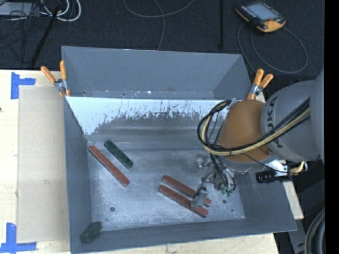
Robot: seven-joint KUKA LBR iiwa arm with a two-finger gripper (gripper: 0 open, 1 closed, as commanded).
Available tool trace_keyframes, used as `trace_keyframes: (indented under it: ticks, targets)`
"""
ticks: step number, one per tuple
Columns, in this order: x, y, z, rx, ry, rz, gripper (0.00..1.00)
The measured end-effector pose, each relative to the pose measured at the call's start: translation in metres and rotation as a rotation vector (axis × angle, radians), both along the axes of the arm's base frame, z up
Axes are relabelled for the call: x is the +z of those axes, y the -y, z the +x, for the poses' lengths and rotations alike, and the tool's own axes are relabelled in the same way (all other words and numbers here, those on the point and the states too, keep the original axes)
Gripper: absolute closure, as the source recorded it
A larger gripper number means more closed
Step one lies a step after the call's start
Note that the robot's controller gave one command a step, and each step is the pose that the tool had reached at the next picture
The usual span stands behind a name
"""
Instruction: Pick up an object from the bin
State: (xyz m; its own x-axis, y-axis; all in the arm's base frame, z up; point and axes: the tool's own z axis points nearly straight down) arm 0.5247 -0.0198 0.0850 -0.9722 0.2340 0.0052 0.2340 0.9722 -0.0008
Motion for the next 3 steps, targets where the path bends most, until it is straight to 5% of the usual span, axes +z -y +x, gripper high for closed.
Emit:
trace_keyframes:
  ticks: [1,3]
  targets:
    - [-0.0147,-0.0095,0.0303,0.288,0.005,0.0,1.0]
    - [-0.0133,-0.0096,0.0309,0.289,0.002,0.0,1.0]
